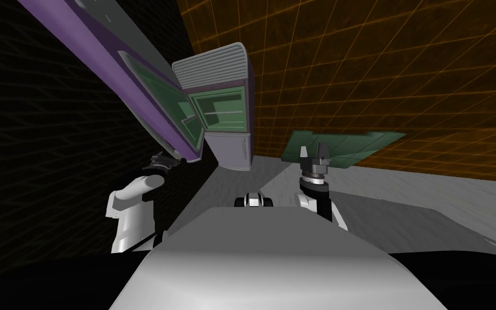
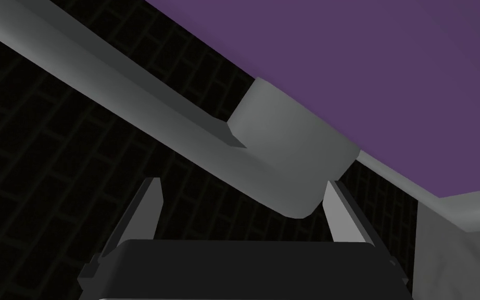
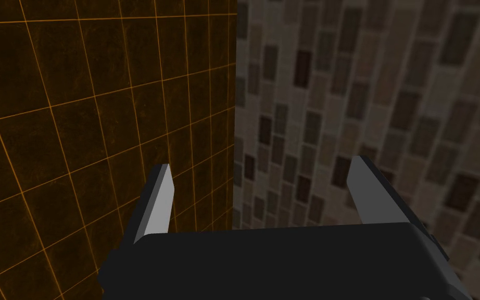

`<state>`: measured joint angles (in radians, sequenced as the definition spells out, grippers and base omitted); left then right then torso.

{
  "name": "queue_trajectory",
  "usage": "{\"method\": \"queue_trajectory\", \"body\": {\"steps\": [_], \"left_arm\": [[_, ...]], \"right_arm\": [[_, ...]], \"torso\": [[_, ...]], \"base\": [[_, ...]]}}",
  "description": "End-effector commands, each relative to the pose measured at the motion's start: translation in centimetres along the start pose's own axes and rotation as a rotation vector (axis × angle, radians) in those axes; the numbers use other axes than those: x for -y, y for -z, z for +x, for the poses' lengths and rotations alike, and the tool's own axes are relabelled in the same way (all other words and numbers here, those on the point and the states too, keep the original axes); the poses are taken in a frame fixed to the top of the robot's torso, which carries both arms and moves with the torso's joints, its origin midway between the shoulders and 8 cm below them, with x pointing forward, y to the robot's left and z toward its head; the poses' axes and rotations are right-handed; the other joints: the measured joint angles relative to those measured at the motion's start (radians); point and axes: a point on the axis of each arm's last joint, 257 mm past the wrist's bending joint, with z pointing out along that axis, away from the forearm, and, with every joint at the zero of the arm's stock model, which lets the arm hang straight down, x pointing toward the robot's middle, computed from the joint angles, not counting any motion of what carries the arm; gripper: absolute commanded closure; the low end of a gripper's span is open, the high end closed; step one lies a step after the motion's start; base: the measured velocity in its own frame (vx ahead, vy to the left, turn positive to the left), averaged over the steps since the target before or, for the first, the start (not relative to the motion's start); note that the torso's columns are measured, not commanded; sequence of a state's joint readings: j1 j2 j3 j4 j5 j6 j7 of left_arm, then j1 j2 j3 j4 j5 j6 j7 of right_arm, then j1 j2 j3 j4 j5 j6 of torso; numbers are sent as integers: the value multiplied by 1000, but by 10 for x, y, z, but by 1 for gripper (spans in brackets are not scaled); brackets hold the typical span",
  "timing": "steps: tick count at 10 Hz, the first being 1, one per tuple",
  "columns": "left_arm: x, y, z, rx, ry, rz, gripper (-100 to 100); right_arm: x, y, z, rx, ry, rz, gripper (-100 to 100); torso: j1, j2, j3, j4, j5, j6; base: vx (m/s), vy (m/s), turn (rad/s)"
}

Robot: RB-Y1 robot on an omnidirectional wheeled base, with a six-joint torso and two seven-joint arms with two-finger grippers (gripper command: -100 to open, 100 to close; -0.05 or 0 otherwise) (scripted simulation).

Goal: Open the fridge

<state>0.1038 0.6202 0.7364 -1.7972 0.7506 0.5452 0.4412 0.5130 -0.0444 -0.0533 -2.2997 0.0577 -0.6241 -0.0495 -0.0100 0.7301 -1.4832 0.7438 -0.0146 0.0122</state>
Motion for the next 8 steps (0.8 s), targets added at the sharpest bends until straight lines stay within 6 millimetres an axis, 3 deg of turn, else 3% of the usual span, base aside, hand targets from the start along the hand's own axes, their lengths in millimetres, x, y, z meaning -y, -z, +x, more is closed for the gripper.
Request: {"method": "queue_trajectory", "body": {"steps": [1,8], "left_arm": [[24,4,11,-23,2,21,-100],[39,9,13,-15,7,5,-100]], "right_arm": [[0,0,0,0,0,0,0],[0,0,0,0,0,0,0]], "torso": [[0,-1,-1,0,-1,1],[-4,-1,-1,0,-3,3]], "base": [[46,-29,29],[38,-17,21]]}}
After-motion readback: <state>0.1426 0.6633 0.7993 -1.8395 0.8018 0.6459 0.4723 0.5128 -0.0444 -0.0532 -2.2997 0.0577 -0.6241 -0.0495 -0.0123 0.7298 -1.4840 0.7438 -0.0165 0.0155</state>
